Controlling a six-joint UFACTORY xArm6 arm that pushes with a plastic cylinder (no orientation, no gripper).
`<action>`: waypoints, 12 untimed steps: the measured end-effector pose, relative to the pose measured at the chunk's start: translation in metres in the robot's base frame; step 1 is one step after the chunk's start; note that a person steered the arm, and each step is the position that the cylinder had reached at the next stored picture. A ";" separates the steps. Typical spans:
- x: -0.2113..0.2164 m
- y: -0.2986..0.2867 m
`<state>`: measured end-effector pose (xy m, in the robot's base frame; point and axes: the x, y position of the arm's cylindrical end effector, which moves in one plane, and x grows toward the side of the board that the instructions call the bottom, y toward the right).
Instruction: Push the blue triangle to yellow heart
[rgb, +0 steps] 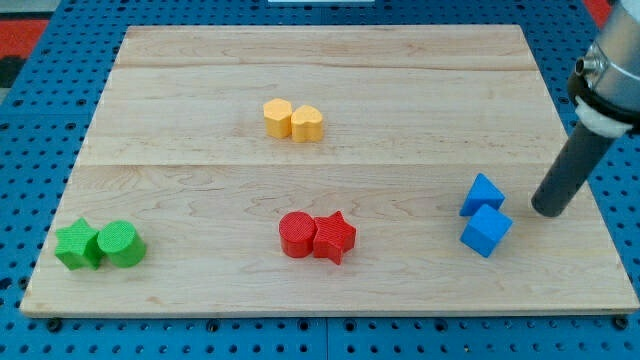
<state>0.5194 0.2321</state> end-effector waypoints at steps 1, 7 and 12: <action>0.005 -0.045; -0.100 -0.114; -0.102 -0.155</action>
<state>0.4171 0.0775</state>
